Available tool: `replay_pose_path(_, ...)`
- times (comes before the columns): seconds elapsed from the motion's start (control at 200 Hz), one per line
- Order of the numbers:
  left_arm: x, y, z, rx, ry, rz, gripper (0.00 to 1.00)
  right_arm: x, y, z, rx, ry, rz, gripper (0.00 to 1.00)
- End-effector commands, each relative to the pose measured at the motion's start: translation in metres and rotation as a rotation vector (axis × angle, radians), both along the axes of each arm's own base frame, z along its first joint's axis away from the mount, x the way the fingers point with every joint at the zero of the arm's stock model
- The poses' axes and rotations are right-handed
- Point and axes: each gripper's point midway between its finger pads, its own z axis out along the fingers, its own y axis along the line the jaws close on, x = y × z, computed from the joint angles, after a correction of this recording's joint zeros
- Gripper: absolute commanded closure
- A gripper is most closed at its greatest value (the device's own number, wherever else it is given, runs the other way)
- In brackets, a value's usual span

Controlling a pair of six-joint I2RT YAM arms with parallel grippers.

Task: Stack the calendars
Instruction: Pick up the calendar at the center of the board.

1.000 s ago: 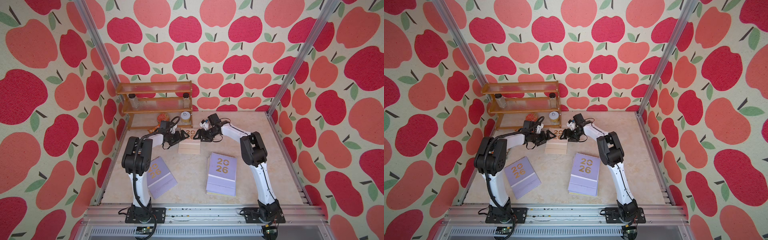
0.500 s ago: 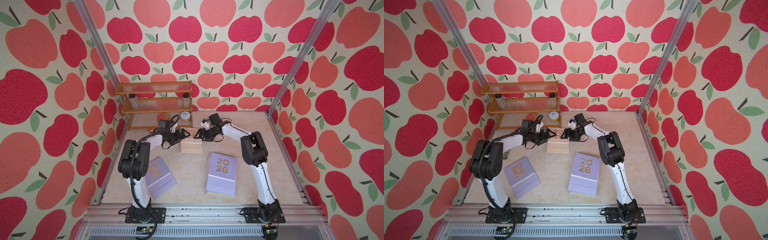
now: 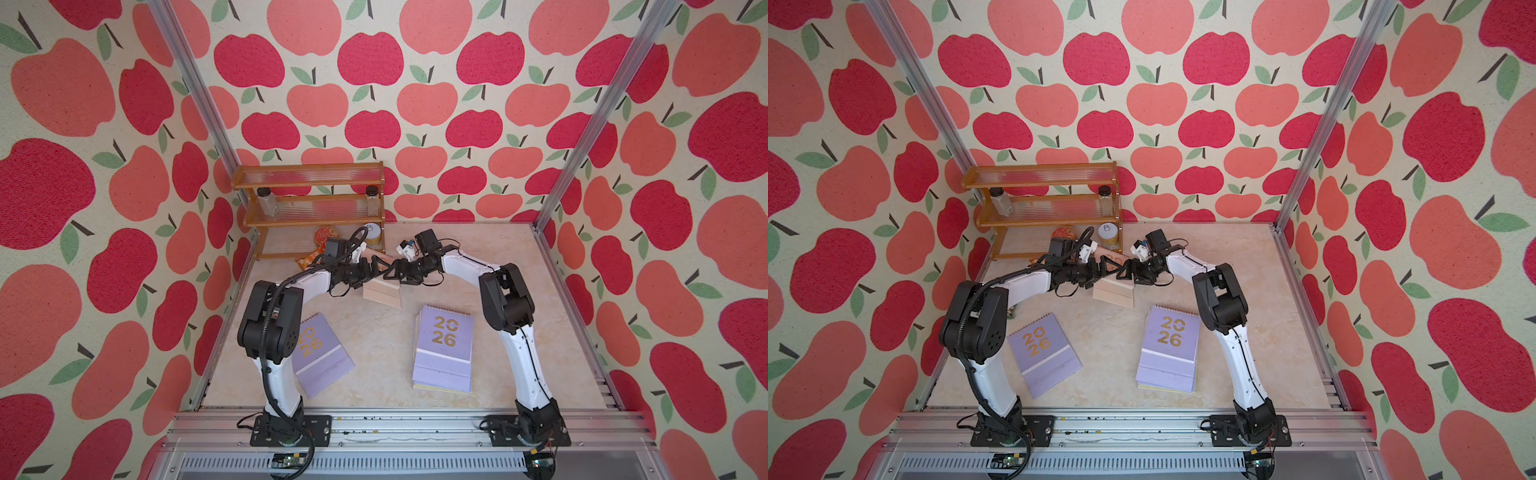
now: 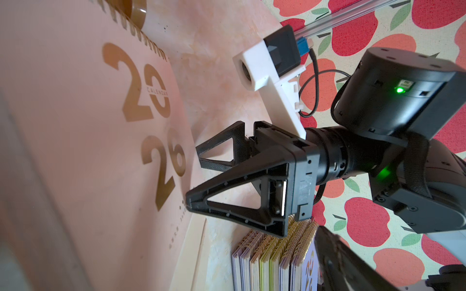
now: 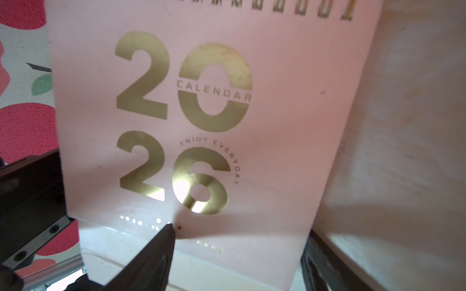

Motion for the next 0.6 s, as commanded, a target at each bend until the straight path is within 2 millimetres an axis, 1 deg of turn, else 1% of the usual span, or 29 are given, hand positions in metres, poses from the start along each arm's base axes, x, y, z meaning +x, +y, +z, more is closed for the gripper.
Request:
replay_pose_path(0.0,-0.002,-0.003,0.011,-0.026,-0.02,-0.024,0.0,-0.022,-0.008,-0.028,-0.067,0.093,0.001,0.22)
replay_pose_path(0.08,-0.002,0.001,0.01,-0.02,-0.02,-0.018,0.0,-0.021,-0.01,-0.028,-0.069,0.092,-0.001,0.22)
replay_pose_path(0.165,-0.002,0.006,0.008,-0.015,-0.016,-0.009,0.05,-0.021,-0.013,-0.028,-0.071,0.09,-0.003,0.22)
replay_pose_path(0.345,-0.001,0.013,0.002,-0.016,0.002,0.006,0.1,-0.022,-0.02,-0.03,-0.079,0.093,-0.012,0.22)
replay_pose_path(0.4,0.0,0.015,0.001,-0.016,0.005,0.01,0.16,-0.022,-0.022,-0.032,-0.081,0.097,-0.014,0.22)
replay_pose_path(0.455,0.001,0.016,-0.001,-0.016,0.01,0.013,0.19,-0.022,-0.023,-0.032,-0.081,0.097,-0.015,0.22)
replay_pose_path(0.525,0.001,0.017,-0.003,-0.016,0.016,0.016,0.32,-0.022,-0.023,-0.033,-0.082,0.098,-0.015,0.22)
replay_pose_path(0.59,0.001,0.018,-0.004,-0.016,0.02,0.018,0.39,-0.022,-0.024,-0.032,-0.082,0.098,-0.016,0.22)
